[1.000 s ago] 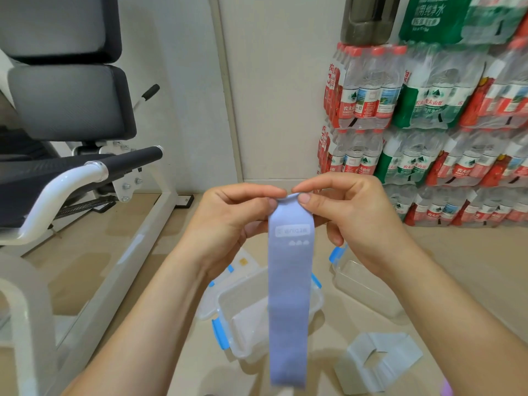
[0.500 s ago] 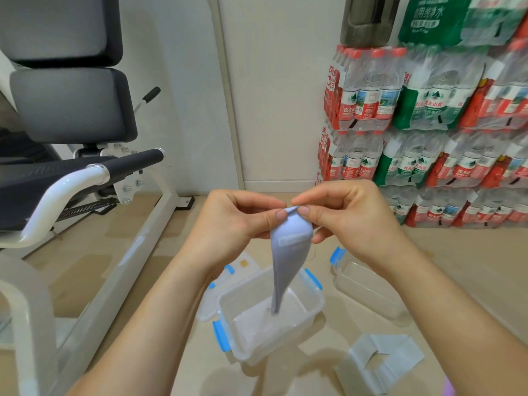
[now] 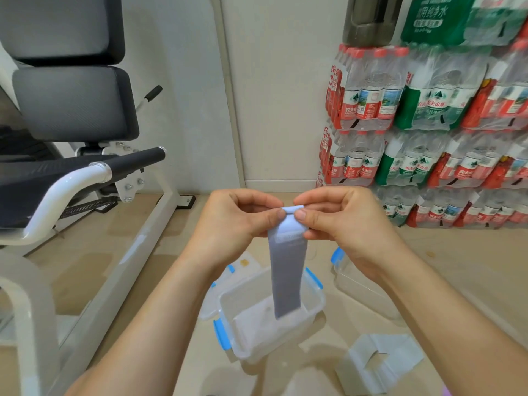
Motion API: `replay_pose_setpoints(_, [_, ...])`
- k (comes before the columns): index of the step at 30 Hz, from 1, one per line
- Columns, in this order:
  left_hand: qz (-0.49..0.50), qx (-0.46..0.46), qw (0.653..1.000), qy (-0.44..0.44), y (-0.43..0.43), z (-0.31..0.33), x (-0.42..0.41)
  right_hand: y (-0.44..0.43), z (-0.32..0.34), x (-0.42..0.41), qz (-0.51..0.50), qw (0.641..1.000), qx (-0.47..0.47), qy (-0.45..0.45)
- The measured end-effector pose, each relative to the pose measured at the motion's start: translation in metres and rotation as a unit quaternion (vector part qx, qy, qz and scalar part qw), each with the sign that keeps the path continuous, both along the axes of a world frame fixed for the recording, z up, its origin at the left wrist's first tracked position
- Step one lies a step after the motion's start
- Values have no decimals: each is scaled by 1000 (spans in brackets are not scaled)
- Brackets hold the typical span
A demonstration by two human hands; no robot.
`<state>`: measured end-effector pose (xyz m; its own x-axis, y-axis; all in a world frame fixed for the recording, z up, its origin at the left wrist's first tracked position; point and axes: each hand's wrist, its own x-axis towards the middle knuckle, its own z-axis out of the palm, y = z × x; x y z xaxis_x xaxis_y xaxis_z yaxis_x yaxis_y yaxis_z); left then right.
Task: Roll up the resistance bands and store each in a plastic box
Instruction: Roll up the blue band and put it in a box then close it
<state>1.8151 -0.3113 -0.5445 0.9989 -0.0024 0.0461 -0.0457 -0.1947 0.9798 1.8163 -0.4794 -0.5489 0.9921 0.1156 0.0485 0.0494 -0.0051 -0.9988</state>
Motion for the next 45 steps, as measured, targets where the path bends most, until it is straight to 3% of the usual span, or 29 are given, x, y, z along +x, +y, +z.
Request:
replay_pose_setpoints(4, [35,112,992,-53,-3,-5,1,2,-1,1,-24,995,-87,-38])
replay_pose_setpoints(8, [29,132,987,-86,-6,-5,-1,1,-2,2,-14,985,-156,-69])
replay_pose_setpoints(16, [17,66,994,-90,-8,-3,-3,-3,4,0,30,999,4,36])
replay_pose_setpoints(24, [-49,-72,996,-1,-3,-2,-1,-3,5,-1,10,1000,-8,-4])
replay_pose_setpoints(29, [-42,-24,999,-17,-4,0,-2,0,4,-3,4,1000,-24,-20])
replay_pose_setpoints(39, [17,-22,999,-35,-7,-4,-1,-2,2,-1,53,995,76,42])
replay_pose_setpoints(45, [-11,-12,1000,-17,-8,-3,-2,1,-2,0,-13,999,38,12])
